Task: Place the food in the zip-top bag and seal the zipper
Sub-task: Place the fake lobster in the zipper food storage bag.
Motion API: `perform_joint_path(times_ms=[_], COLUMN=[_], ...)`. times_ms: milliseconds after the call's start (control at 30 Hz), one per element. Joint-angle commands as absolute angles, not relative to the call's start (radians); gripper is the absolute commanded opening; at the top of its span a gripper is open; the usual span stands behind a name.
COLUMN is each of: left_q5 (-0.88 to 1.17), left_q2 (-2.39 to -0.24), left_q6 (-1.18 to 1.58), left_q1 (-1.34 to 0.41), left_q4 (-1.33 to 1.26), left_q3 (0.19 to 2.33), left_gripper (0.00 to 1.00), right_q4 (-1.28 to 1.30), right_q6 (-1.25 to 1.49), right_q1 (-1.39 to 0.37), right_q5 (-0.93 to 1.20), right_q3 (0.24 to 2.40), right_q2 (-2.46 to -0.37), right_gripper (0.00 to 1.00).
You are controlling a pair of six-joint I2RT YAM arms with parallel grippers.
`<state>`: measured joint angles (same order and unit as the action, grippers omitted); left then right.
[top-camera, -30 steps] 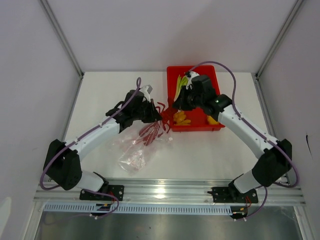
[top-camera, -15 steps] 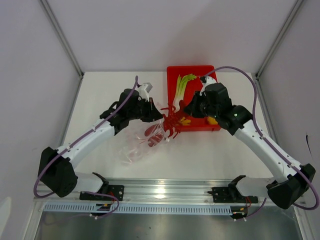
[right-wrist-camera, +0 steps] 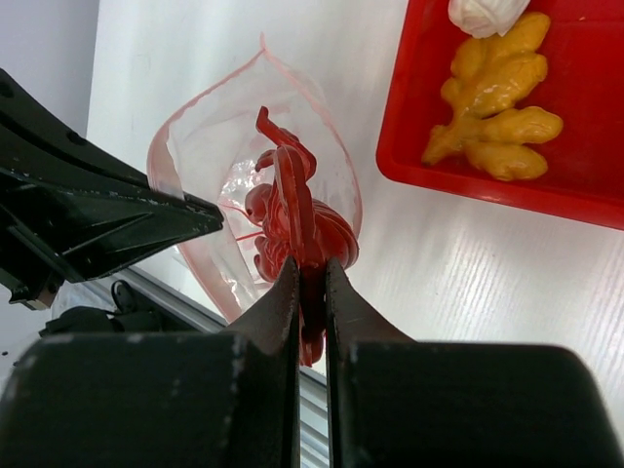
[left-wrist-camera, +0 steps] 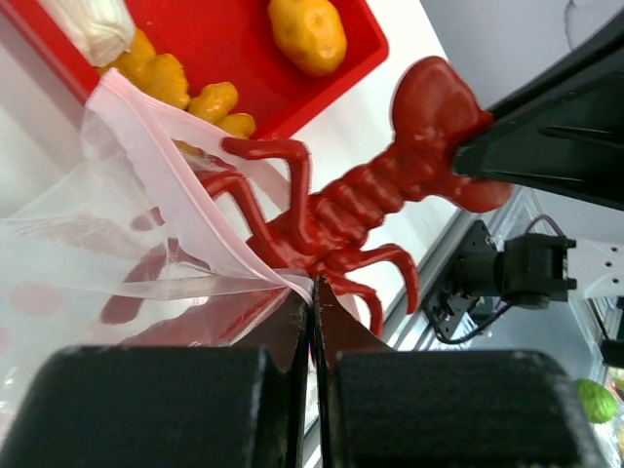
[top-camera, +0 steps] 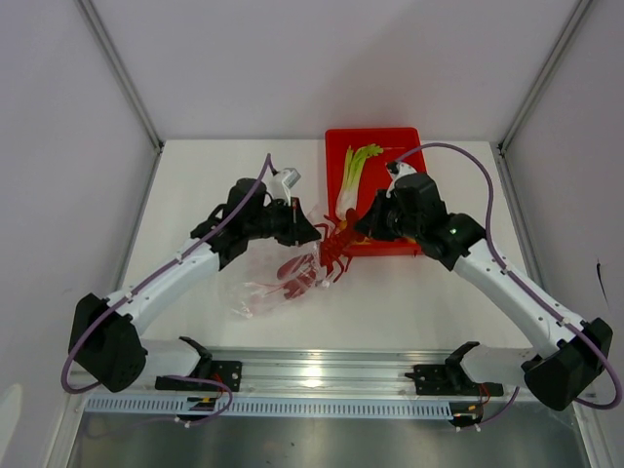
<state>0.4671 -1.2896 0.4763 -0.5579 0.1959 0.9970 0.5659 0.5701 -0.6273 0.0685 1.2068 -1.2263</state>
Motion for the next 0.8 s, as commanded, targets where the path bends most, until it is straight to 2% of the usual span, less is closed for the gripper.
perform_joint_path(times_ms=[0,300,767], left_q5=[0.534,0.584,0.496], left_q2=[-1.244,-1.247,-1.203], left_q6=[0.462,0.488,0.443], left_q1=[-0.549,-0.549,-0.56], left_q4=[0.123,0.084,0.094], left_q3=[0.989,0.976,0.916], left_gripper=[0.01,0.01,0.01], right_q4=[0.486,0.453,0.506], right_q6=[0.618,0.722,0.719], right_q1=[-0.646,-0.641,-0.506], right_q5=[0.091,0.136,0.236], right_q3=[1.206,1.204,1.236], right_q2=[-1.193,-1.224,-1.219], right_gripper=[0.0,0.0,0.0])
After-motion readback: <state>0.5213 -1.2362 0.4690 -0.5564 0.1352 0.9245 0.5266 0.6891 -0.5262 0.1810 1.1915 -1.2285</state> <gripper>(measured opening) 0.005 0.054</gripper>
